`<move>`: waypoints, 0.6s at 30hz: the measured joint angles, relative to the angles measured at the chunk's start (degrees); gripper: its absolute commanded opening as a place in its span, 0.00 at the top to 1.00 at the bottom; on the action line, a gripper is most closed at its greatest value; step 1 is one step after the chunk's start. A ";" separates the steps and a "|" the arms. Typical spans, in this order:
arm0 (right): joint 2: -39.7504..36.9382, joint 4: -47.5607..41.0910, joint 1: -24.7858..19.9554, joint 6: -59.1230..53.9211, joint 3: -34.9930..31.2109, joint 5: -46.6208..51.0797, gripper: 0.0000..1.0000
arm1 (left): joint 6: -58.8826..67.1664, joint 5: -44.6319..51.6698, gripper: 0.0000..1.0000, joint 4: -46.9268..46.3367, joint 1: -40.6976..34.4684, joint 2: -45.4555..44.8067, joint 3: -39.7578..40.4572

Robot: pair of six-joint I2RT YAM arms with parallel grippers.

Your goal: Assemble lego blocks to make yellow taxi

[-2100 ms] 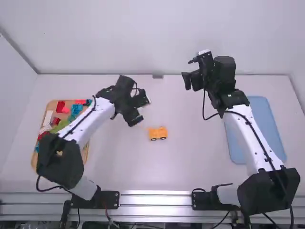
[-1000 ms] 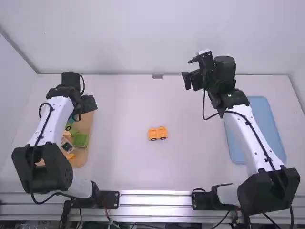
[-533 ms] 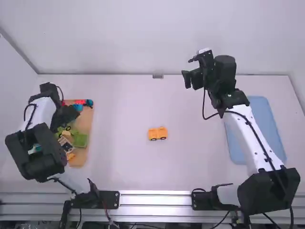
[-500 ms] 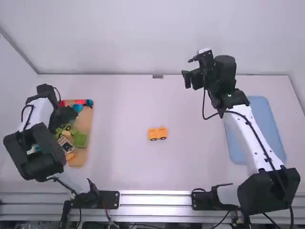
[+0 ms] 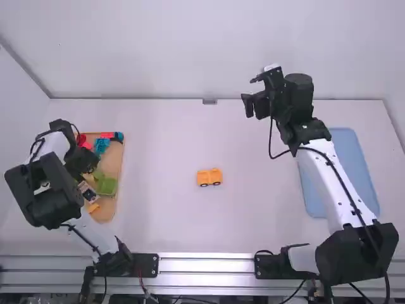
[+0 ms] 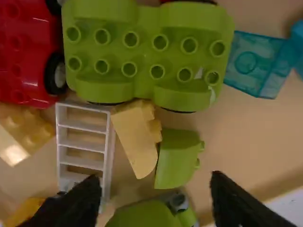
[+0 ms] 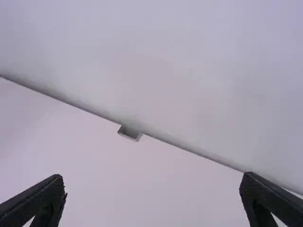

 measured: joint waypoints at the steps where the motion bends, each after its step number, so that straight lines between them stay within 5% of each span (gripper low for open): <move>1: 0.00 0.00 0.00 0.09 0.00 0.00 0.02 | -0.15 -0.07 0.48 0.00 0.02 0.24 0.00; 9: 0.00 0.00 0.00 0.09 0.00 0.04 0.02 | -1.70 -0.24 0.57 1.95 0.02 1.51 0.00; 18: -0.02 0.09 0.00 -0.07 0.00 0.00 0.02 | -6.21 -3.74 0.48 2.05 0.02 1.51 -2.01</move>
